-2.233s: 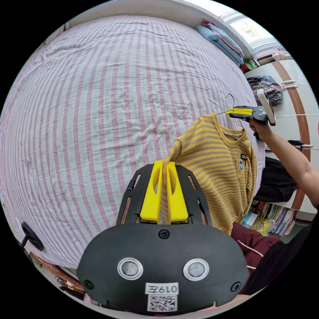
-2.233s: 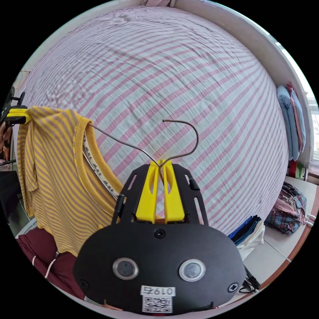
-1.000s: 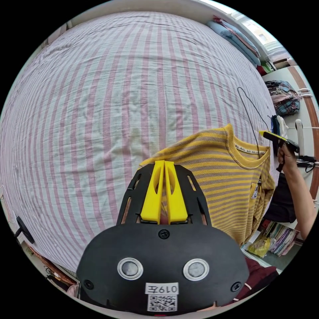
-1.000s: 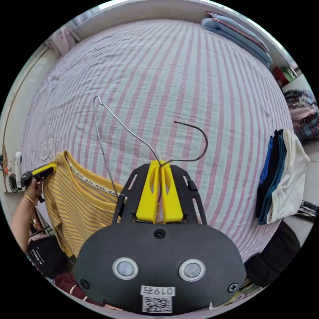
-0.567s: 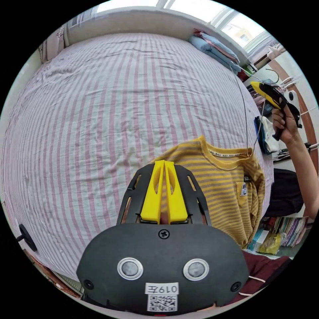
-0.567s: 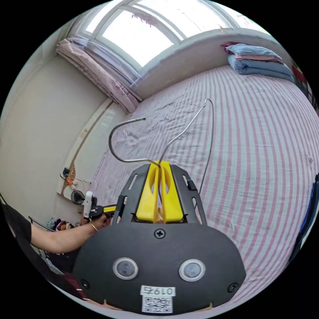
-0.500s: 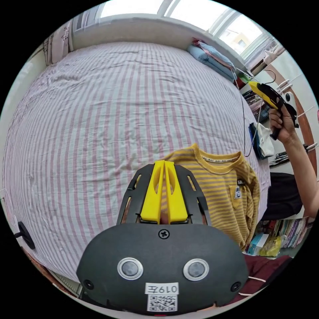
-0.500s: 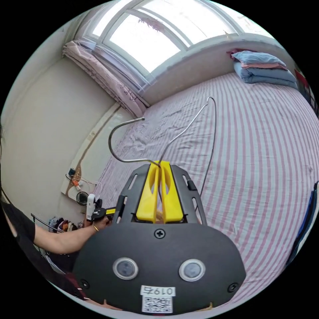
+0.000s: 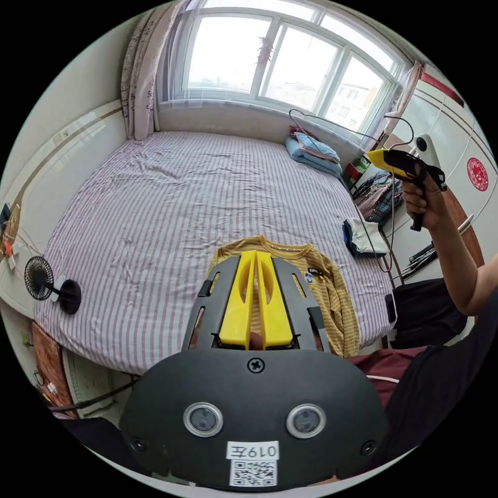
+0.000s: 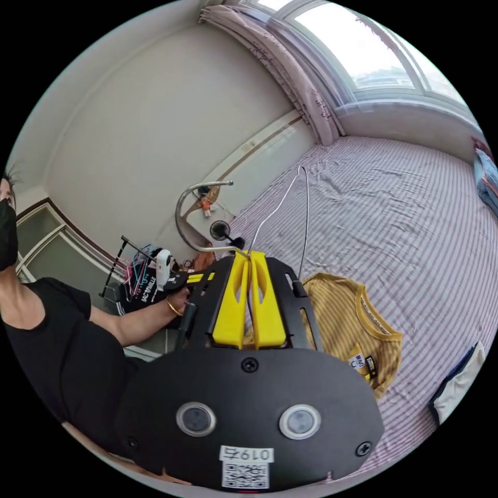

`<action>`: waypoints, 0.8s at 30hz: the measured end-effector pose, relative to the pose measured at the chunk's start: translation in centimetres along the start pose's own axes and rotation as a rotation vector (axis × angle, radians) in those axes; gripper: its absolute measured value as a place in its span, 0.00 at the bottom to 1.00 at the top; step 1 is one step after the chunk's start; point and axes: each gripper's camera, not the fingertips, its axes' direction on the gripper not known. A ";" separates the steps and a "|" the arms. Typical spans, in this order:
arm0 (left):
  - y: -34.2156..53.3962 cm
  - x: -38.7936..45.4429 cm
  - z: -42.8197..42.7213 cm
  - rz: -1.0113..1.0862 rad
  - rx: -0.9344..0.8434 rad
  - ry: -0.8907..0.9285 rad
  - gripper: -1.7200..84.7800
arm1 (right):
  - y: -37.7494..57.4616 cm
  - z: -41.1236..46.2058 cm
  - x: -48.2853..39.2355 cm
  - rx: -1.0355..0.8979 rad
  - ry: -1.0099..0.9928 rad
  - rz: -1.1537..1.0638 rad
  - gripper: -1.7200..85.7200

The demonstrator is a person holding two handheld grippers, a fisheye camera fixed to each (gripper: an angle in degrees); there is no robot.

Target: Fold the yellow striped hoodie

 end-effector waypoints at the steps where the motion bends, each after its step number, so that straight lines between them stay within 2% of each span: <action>1: 3.1 0.3 -1.0 -0.029 0.024 -0.020 0.03 | 0.2 0.3 -1.0 -0.003 -0.029 -0.014 0.01; 7: 19.9 1.3 -4.4 -0.265 0.145 -0.224 0.03 | 0.2 7.1 -9.3 -0.084 -0.300 -0.135 0.01; 15: 41.6 1.6 -2.5 -0.648 0.231 -0.520 0.03 | 0.4 24.1 -22.0 -0.351 -0.609 -0.396 0.01; 19: 50.8 1.8 0.5 -0.805 0.285 -0.610 0.03 | 1.3 31.5 -27.3 -0.439 -0.659 -0.464 0.01; 24: 58.6 0.7 4.4 -0.844 0.299 -0.697 0.03 | 1.9 41.2 -33.7 -0.498 -0.732 -0.499 0.01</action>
